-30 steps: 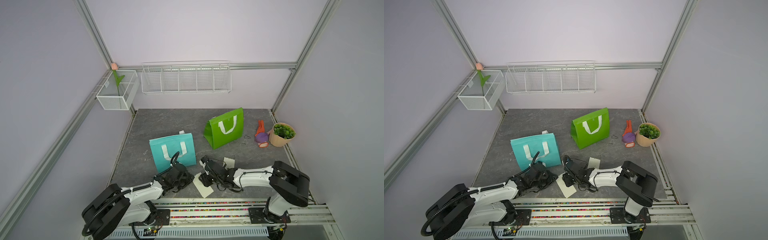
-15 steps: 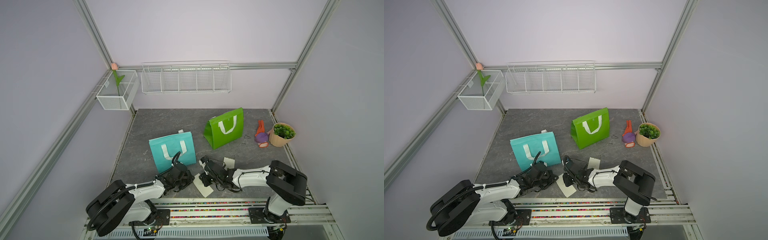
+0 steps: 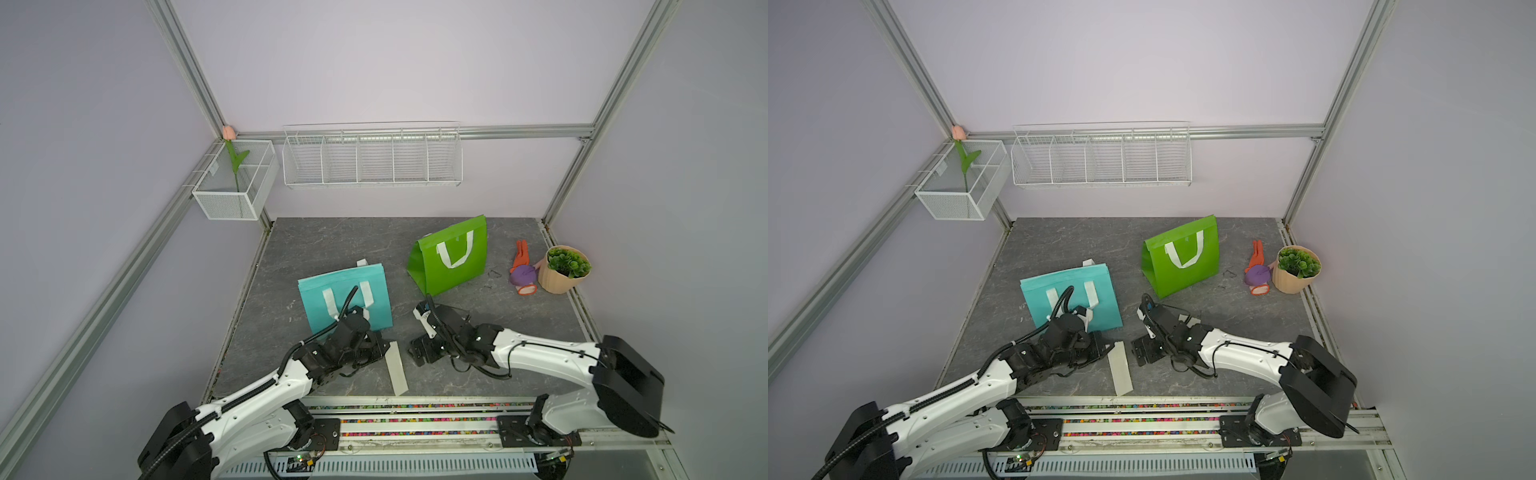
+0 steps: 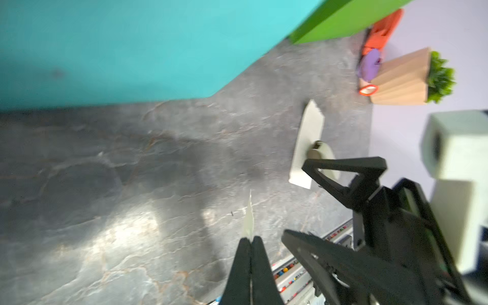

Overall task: Staple the receipts to the bags
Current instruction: Pick up the receipt from the center of the board.

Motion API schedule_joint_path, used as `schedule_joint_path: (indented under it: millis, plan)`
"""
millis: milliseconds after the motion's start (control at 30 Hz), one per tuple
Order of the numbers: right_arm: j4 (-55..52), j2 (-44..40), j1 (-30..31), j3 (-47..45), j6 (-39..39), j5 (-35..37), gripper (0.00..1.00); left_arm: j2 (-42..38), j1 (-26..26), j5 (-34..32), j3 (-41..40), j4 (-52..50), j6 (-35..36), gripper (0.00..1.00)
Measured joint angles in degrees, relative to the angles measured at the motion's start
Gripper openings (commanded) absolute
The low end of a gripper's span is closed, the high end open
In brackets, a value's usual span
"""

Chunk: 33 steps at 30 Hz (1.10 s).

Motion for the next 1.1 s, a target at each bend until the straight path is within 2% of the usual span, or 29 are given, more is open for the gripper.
schedule_joint_path:
  millis: [200, 333, 400, 567, 767, 867, 1100]
  plan:
    - [-9.25, -7.17, -3.58, 3.32, -3.65, 0.63, 0.89, -3.43, 0.00, 0.13, 8.66, -8.70, 12.55, 0.00]
    - [-9.35, -10.12, -5.07, 3.32, -6.32, -3.78, 0.94, -3.54, 0.72, 0.15, 13.49, -14.51, 20.83, 0.00]
    - [-7.26, -10.75, -6.97, 3.19, -7.45, -8.92, 1.00, -3.56, 1.29, 0.09, 16.39, -17.14, 24.70, 0.00]
    - [3.32, -9.25, -10.91, 2.91, -8.81, -23.08, 0.92, -5.31, 4.09, -0.90, 22.14, -21.46, 32.39, 0.00]
    - [17.27, 1.57, -11.45, 7.32, -8.13, -37.55, 0.85, -6.58, 9.14, 2.25, 27.74, -22.56, 39.54, 0.00]
    - [22.71, 6.49, -11.58, 11.10, -7.48, -40.89, 0.84, -5.20, 12.44, 5.53, 29.44, -22.56, 42.12, 0.00]
    - [29.64, 13.88, -11.72, 20.65, -7.04, -42.60, 0.80, 0.24, 29.75, 20.24, 30.45, -22.14, 46.27, 0.00]
